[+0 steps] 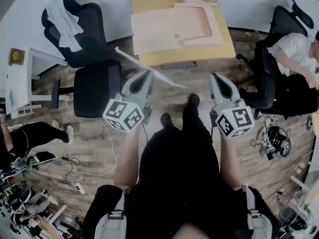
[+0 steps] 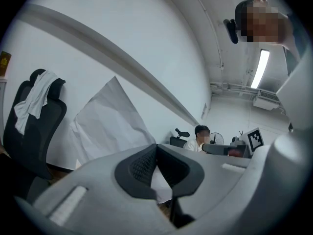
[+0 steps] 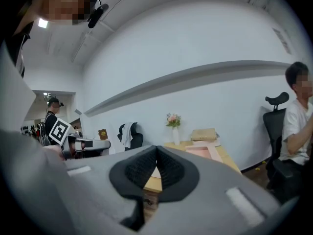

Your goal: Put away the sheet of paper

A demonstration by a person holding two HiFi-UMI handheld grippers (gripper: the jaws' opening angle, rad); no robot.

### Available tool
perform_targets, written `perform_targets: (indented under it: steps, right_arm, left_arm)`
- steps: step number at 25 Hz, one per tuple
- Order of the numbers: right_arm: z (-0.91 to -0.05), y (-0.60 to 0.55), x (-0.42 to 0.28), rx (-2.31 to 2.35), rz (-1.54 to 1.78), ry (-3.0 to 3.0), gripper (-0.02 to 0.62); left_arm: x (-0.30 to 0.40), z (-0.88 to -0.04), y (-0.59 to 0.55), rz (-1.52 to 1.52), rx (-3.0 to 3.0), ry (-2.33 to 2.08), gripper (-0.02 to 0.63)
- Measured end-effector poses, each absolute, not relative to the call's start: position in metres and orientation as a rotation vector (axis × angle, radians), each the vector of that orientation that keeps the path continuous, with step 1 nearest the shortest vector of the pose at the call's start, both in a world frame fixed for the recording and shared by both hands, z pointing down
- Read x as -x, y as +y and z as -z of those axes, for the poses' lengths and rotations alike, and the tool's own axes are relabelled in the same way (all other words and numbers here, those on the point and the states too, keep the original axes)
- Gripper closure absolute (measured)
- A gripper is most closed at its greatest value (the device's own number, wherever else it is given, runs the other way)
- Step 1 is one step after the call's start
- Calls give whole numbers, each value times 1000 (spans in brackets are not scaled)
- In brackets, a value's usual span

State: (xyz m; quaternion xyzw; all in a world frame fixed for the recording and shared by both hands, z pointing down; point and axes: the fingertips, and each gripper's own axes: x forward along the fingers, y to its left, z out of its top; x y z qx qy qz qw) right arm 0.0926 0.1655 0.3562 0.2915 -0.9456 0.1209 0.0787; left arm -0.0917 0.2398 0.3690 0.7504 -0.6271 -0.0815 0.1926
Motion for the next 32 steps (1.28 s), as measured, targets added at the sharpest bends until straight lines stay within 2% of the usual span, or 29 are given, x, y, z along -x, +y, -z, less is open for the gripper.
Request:
perform_targets:
  steps: [18,32]
  right_arm:
    - [-365,50,-90,-815,-434,-2845,592]
    - [-363,-51,-151,-746,-468,-2872,592]
  left_arm:
    - [89,-372,136,195,-2049,-1815,597]
    - [19,-367,34,209,-2019,-1822,597]
